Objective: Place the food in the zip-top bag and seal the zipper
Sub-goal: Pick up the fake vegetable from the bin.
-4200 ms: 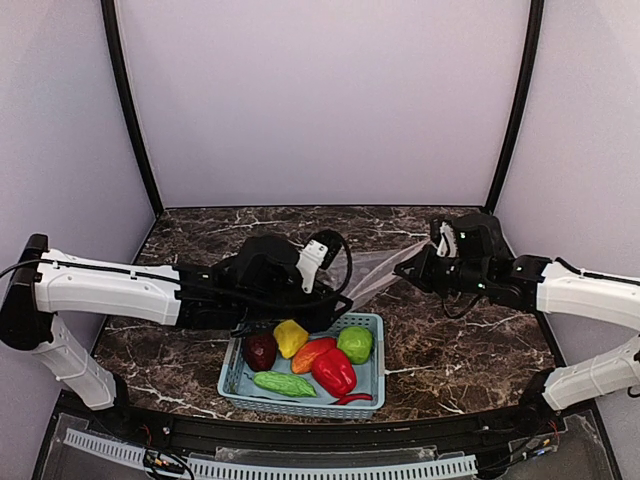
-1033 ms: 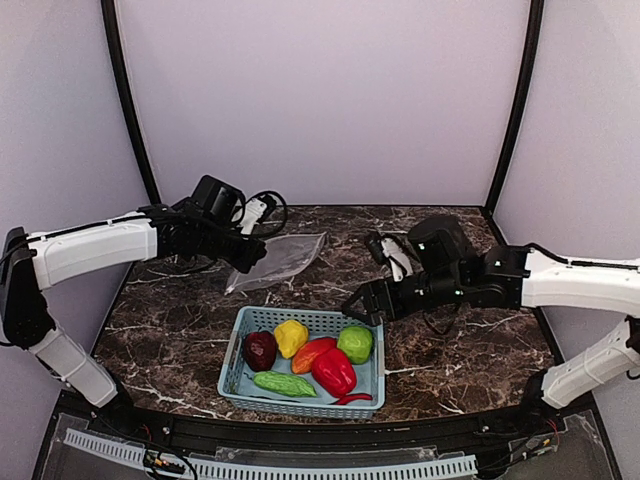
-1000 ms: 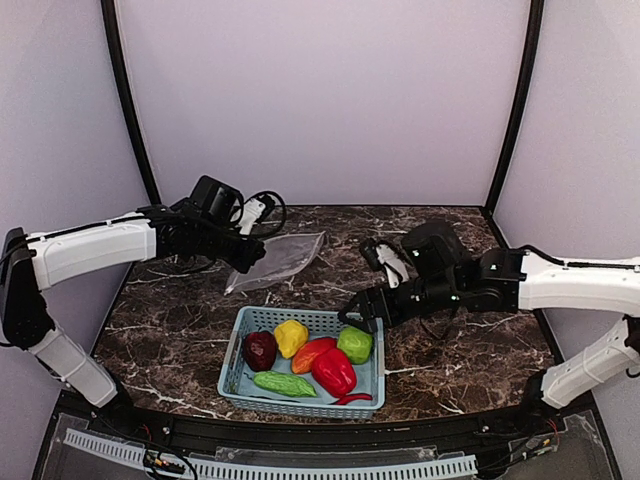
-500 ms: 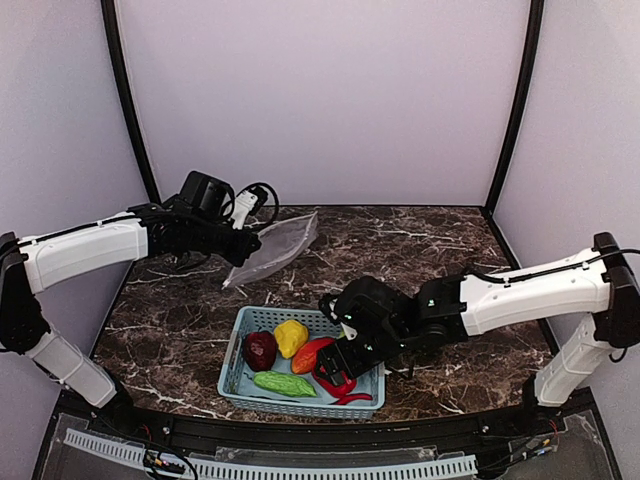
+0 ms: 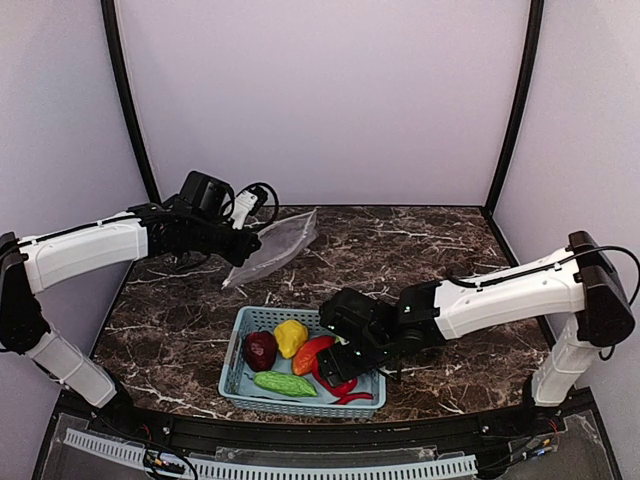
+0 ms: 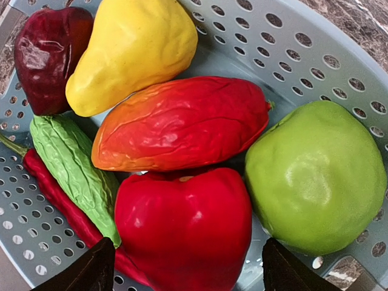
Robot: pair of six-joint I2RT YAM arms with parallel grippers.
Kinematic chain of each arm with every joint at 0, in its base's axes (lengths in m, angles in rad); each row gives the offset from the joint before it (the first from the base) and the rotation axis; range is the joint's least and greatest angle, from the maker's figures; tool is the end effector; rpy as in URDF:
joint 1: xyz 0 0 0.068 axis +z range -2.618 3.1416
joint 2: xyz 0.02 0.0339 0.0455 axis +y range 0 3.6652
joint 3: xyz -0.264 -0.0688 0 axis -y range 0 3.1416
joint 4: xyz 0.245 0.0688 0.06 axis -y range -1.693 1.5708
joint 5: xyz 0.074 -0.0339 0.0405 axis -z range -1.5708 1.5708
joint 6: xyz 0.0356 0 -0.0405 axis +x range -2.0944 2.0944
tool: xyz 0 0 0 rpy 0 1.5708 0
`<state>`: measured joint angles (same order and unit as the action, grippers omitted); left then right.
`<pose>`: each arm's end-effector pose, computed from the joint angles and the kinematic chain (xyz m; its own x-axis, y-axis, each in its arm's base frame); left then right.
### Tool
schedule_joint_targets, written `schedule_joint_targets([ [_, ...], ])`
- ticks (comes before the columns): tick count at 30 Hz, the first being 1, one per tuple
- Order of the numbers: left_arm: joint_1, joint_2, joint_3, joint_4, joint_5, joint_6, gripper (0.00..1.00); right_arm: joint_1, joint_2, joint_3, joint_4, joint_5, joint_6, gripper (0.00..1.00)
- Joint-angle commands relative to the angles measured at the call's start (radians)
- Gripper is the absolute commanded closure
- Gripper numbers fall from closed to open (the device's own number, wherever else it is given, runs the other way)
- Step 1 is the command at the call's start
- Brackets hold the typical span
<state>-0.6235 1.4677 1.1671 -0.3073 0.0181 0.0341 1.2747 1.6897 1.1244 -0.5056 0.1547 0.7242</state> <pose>0.2712 -0.1959 0.2983 -0.4431 0.3607 -0.8207 0.6113 0.7912 0.0177 0.1052 0.3262 0.1992 -0.8037 -0.3910 -0.4486 -0.5221 0.8250 0.2163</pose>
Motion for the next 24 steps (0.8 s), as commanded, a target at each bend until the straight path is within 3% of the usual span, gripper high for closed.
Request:
schedule_joint_targets([
  [1,0.002,-0.021,-0.007,-0.006,0.006,0.000,0.99,-0.001,0.041,0.026,-0.015,0.029,0.012,0.20],
  [17,0.002,-0.035,-0.004,-0.011,0.020,0.004,0.99,0.000,0.079,0.039,-0.019,0.074,0.042,0.37],
  [24,0.002,-0.044,-0.008,-0.009,0.011,0.007,0.99,-0.001,0.049,0.034,-0.028,0.079,0.031,0.39],
])
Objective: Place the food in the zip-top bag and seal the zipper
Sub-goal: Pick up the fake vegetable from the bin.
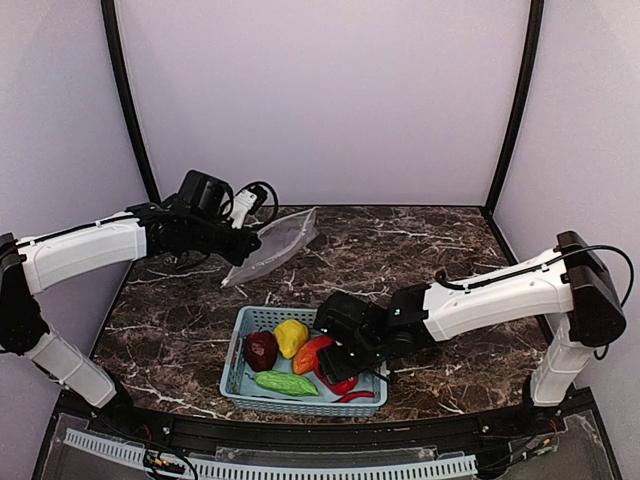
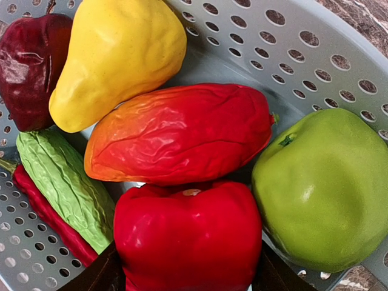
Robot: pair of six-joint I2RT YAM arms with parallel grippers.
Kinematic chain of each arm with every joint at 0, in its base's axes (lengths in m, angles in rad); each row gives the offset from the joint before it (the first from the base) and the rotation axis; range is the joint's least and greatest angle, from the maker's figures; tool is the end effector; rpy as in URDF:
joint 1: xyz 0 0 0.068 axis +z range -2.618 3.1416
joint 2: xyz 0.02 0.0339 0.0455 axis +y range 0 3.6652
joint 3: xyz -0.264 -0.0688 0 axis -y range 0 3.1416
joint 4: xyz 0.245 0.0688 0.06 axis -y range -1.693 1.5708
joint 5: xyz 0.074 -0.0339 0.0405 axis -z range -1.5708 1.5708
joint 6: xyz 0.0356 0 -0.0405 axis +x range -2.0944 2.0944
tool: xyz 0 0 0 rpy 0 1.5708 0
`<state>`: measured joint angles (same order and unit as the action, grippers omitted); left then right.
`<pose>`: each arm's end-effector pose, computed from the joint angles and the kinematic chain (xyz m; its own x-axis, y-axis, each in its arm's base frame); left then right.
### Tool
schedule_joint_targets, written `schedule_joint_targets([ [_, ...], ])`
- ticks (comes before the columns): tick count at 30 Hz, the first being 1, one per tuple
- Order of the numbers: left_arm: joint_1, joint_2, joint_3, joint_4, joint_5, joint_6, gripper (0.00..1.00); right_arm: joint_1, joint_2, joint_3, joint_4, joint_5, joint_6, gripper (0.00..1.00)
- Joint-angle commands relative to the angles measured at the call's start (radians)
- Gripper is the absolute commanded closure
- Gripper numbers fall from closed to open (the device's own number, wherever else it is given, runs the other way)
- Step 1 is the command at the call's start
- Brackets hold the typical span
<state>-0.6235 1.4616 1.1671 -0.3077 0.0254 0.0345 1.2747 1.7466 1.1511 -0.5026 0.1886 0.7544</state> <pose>0.2701 -0.1954 0.3002 -0.4389 0.3581 -0.8241 0.6162 0.7875 0.0140 0.1092 0.3350 0.1887 -0.8157 -0.3683 -0.4461 -0.4885 0.8516 0.1902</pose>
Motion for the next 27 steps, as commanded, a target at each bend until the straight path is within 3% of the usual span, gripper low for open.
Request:
schedule_joint_targets([
  [1,0.002,-0.035,-0.006,-0.010,0.006,0.006,0.99,0.000,-0.017,0.006,-0.030,0.046,0.002,0.39],
  [15,0.002,-0.041,-0.009,0.004,0.088,0.005,0.99,-0.033,-0.269,0.091,-0.013,0.150,-0.065,0.40],
  [27,0.002,-0.023,0.005,-0.002,0.242,0.011,0.99,-0.151,-0.260,0.182,0.341,0.144,-0.306,0.38],
])
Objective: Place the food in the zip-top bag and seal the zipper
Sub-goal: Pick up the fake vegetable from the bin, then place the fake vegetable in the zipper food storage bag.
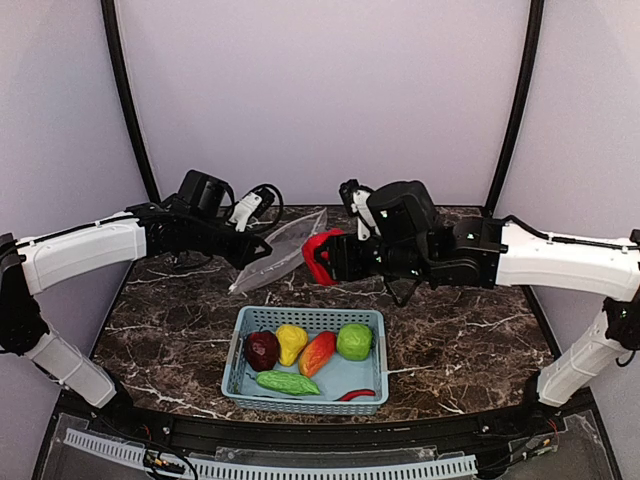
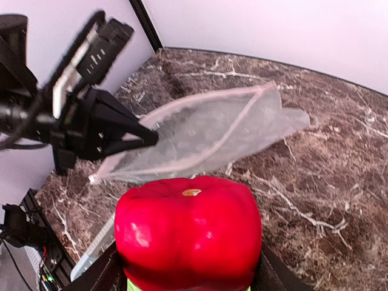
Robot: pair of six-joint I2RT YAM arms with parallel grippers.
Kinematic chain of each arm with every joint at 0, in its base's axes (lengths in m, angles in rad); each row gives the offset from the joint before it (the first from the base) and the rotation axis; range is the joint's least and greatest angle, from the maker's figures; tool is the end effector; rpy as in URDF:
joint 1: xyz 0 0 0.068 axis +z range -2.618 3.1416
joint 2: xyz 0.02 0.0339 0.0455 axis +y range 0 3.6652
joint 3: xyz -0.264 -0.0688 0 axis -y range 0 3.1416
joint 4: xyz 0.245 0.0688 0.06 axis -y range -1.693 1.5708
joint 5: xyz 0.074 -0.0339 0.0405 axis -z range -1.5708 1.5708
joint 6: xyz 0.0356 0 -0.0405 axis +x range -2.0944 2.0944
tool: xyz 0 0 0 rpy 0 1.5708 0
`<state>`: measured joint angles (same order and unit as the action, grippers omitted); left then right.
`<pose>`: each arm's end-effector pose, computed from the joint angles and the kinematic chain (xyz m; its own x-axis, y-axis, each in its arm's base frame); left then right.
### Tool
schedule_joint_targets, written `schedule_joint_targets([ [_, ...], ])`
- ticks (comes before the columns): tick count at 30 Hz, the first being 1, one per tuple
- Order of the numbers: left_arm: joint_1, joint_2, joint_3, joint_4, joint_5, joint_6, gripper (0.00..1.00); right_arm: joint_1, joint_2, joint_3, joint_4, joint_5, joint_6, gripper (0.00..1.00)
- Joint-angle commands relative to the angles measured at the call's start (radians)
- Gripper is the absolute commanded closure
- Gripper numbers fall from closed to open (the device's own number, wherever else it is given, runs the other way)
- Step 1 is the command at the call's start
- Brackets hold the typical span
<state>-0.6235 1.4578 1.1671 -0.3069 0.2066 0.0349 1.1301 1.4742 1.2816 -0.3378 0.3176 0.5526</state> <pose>0.2654 -0.1999 0.3018 -0.4318 0.3526 -0.8302 0.7246 0.6837 -0.0865 0.1549 0.3023 0.3337 -0.5744 -0.0488 -0.8171 -0.5203 0.7925 0.3183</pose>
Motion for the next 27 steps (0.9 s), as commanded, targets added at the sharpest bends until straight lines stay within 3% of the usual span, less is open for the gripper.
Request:
schedule_joint_targets([
  [1,0.002,-0.015,0.008,-0.006,0.064,0.011,0.99,-0.015,0.018,0.057,0.195,0.007,-0.113,0.38],
  [13,0.002,0.010,0.026,-0.015,0.245,0.016,0.99,-0.040,0.123,0.081,0.444,-0.038,-0.233,0.38],
  [27,0.002,0.026,0.036,-0.017,0.319,0.005,0.99,-0.041,0.186,0.041,0.531,0.003,-0.309,0.39],
])
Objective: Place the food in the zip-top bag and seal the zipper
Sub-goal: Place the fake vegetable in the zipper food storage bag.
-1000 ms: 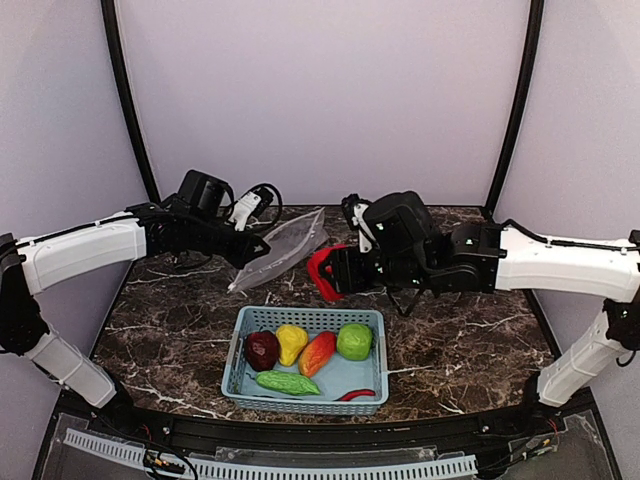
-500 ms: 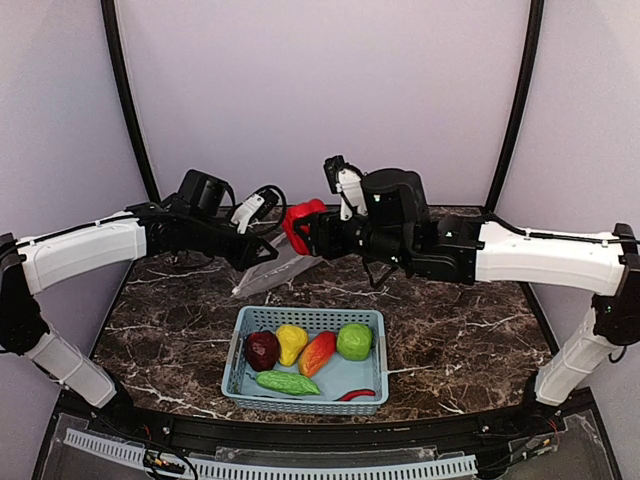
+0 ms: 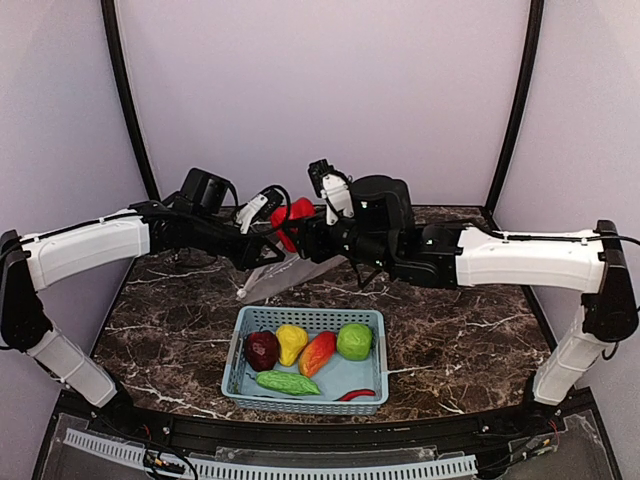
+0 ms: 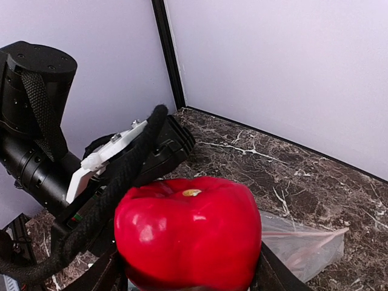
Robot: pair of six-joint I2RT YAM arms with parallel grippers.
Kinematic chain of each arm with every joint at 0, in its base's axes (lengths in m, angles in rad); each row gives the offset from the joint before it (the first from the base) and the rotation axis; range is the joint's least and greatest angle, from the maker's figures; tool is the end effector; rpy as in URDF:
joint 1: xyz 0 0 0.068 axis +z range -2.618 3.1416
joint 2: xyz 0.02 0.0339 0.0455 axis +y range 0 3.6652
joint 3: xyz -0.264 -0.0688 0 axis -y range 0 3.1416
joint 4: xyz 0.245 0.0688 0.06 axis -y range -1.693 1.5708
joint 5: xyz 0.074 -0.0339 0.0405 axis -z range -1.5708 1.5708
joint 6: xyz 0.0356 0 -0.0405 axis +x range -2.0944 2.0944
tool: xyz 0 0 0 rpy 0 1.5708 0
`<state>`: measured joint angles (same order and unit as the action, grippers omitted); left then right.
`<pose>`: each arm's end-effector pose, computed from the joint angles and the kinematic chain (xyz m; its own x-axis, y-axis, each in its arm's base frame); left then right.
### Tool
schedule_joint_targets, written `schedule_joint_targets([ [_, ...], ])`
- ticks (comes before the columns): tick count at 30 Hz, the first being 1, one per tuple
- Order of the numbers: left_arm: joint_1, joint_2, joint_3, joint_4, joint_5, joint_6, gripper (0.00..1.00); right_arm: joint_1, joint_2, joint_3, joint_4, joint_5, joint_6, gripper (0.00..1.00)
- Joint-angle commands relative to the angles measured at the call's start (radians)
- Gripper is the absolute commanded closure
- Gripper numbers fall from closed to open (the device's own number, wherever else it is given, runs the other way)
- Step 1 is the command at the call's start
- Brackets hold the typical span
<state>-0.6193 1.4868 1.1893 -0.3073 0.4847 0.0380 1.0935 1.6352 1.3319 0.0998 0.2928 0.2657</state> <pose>0.2643 -0.2088 0.3021 -0.4313 0.3487 -0.8321 0.8427 0.4851 -0.2335 0.1904 0.3458 0.3392 -0.2788 0.0082 -0.9603 -0.6709 0.7138 0.2009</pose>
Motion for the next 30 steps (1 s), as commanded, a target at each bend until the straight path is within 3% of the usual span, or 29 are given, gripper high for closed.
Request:
schedule_joint_targets([
  [1,-0.002,-0.003,0.014,-0.017,0.041,0.000,0.99,-0.005,0.027,-0.020,0.094,0.033,-0.021,0.39],
  [12,-0.002,-0.012,0.012,-0.013,0.054,-0.004,0.99,-0.005,0.012,-0.121,0.100,0.075,-0.011,0.40],
  [30,-0.003,-0.031,-0.006,0.011,0.014,-0.011,0.99,-0.004,0.045,-0.127,0.008,0.083,0.048,0.41],
])
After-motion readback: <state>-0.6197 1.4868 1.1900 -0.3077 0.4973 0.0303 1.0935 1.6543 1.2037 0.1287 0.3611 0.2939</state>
